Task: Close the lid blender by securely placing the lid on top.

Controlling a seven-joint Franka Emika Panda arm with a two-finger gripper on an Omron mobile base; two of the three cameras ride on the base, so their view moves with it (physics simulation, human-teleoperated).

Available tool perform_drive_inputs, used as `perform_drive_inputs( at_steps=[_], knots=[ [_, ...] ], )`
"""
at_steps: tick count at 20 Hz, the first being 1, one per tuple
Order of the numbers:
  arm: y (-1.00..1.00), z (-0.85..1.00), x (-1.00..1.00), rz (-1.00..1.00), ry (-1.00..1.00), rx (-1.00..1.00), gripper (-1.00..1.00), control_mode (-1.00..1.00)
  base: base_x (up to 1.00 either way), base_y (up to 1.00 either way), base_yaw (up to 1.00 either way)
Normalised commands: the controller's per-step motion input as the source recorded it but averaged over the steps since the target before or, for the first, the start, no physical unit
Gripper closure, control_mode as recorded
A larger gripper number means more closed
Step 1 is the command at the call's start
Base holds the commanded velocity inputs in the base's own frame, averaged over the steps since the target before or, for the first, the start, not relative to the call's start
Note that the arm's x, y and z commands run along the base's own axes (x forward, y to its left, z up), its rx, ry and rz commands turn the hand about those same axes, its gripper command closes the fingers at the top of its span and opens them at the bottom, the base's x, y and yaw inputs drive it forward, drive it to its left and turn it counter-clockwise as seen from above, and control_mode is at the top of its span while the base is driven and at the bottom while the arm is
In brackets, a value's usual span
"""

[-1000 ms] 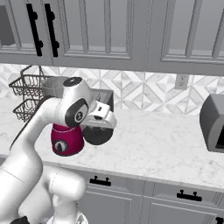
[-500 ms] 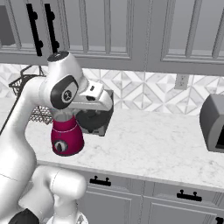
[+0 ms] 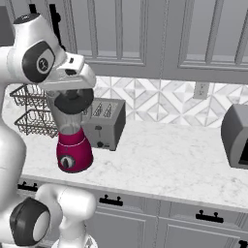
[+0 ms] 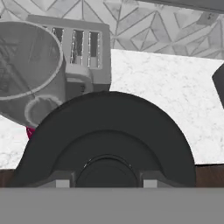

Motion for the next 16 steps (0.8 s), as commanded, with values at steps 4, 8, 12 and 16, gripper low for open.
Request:
perform_drive_inputs(
  at_steps=[4,8,12,16],
  knots=[
    [0.76,0.55,0.31,0.10,0.00,0.05,1.00,-1.00,0.00,0.00,0.00],
    [0.71,0.00,0.43,0.00,0.01,0.04,1.00,-1.00,0.00,0.00,0.00],
    [0.49,-0.11,0.39,0.00,0.03,0.09,1.00,-1.00,0.00,0.00,0.00],
    [0.22,-0.04,0.40,-0.06,0.10,0.09,1.00,-1.00,0.00,0.00,0.00]
  ],
)
